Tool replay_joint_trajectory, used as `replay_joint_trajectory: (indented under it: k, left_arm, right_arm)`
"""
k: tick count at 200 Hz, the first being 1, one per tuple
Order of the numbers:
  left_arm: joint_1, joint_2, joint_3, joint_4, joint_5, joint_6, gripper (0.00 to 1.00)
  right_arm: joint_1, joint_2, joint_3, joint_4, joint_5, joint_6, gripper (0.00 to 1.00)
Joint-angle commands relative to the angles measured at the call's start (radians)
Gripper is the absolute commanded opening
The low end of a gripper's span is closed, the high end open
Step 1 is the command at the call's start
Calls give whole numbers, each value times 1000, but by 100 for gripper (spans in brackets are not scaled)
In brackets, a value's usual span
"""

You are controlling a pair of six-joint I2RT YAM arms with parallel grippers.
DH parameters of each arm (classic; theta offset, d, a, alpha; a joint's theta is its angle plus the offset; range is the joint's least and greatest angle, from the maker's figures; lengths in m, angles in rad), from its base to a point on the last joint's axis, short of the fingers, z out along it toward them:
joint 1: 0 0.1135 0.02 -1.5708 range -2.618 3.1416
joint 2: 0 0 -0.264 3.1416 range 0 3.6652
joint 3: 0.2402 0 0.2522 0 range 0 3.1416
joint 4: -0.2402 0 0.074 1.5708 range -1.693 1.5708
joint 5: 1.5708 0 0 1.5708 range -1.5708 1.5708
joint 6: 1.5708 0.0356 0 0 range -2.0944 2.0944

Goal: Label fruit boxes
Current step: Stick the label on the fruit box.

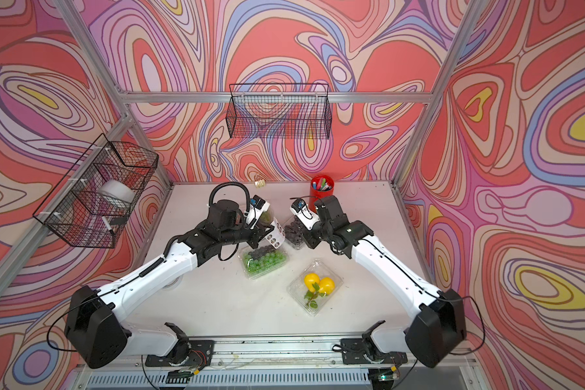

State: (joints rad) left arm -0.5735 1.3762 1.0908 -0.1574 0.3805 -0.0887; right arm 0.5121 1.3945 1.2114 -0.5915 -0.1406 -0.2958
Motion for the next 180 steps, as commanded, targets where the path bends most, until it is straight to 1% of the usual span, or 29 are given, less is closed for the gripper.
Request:
replay_joint_trajectory:
  k: [1, 33, 92, 131, 180]
  left_arm:
    - [47, 6, 24, -33, -35, -73, 0]
    - [113, 7, 14, -26, -60, -108, 0]
    - [190, 9, 8, -24, -96, -120, 0]
    - [217, 6, 4, -31, -109, -113, 0]
    - [226, 9, 0, -31, -109, -109, 0]
  right_arm:
    - [3, 86, 73, -28, 64, 19, 0]
    - [-7, 229, 174, -52, 88, 11, 0]
    - [-20, 446, 333, -98, 62, -8, 0]
    - [-20, 529, 385, -103, 50, -11, 0]
    - [-21, 574, 410, -98, 34, -9, 0]
